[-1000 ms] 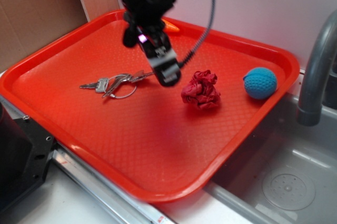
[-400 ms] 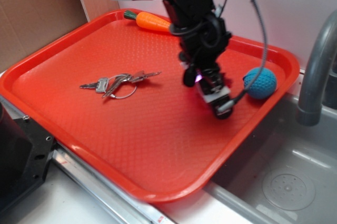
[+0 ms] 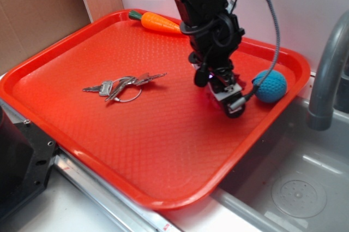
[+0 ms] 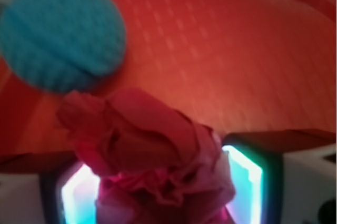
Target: Grab the red paper.
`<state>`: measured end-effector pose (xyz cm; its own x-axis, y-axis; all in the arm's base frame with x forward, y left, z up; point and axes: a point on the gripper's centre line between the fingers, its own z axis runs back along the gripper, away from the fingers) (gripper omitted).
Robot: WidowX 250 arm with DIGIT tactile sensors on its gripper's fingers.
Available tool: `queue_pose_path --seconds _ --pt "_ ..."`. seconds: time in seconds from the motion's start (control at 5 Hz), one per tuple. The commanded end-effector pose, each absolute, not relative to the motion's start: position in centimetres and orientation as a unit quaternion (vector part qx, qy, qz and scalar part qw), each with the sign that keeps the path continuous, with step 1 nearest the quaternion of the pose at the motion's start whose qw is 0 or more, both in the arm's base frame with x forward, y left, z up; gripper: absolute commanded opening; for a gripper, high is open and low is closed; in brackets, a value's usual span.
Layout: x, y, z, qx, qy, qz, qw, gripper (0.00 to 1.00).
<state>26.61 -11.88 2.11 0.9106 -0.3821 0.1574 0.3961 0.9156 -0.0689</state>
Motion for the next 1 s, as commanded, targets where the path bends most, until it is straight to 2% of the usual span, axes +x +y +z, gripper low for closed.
queue_pose_path --seconds 0.0,0.2,0.4,0.6,0.8 --pt "22.3 -6.0 13.4 -0.038 -0.042 -0.107 0.993 0.00" --pt "19.5 -2.8 18.1 -0.007 -0.027 0.002 1.000 0.00" --pt "17.9 -2.1 20.0 0.019 -0.049 0.055 0.997 0.00" --pt "17.6 -1.7 20.5 0.015 -0.061 0.060 0.996 0.00" --pt "18.2 -1.8 19.5 0.029 -0.044 0.065 0.997 0.00"
